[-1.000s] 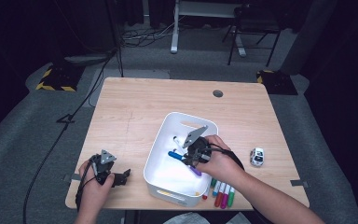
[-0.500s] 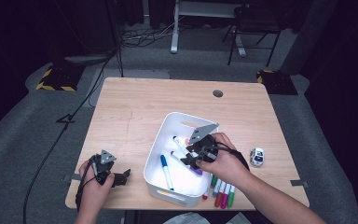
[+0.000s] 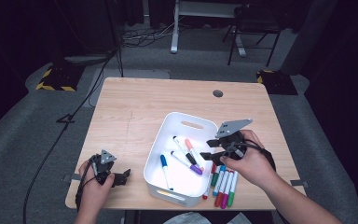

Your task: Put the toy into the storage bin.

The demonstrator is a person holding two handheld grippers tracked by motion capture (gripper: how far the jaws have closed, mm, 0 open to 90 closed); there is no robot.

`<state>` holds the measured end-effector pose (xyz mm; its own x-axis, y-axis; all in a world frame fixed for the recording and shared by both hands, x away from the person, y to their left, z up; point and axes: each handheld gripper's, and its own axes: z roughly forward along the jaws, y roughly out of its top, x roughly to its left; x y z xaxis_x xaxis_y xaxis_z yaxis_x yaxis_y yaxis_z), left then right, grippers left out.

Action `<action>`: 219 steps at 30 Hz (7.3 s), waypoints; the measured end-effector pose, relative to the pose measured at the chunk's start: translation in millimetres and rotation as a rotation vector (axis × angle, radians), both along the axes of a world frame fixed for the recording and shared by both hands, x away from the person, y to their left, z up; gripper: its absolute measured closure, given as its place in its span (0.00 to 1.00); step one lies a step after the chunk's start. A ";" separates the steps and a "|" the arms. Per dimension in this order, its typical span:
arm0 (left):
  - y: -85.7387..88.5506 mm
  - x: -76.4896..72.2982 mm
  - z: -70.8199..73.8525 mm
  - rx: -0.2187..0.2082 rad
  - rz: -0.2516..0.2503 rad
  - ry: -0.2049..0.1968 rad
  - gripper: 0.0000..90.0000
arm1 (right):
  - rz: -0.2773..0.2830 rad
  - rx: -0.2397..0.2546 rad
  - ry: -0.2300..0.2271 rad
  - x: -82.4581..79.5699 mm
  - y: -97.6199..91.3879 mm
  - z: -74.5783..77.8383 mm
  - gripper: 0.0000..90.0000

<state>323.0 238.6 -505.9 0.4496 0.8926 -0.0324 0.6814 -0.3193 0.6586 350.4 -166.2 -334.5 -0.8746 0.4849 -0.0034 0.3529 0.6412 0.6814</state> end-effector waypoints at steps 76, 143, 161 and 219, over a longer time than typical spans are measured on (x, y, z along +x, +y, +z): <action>-0.2 -0.1 0.0 0.002 0.001 -0.001 0.00 | -0.351 -0.089 0.160 -35.3 -115.3 -140.0 0.55; -0.1 -0.2 -0.1 0.003 0.002 -0.004 0.00 | -0.099 0.047 0.021 -15.4 -59.7 -5.6 0.85; 0.1 3.1 -0.2 0.001 -0.005 -0.001 0.00 | 0.000 0.016 -0.021 7.3 -1.9 15.1 0.85; 0.0 2.5 -0.4 -0.002 -0.018 -0.002 0.00 | 0.138 -0.238 0.084 28.0 77.0 -56.4 0.72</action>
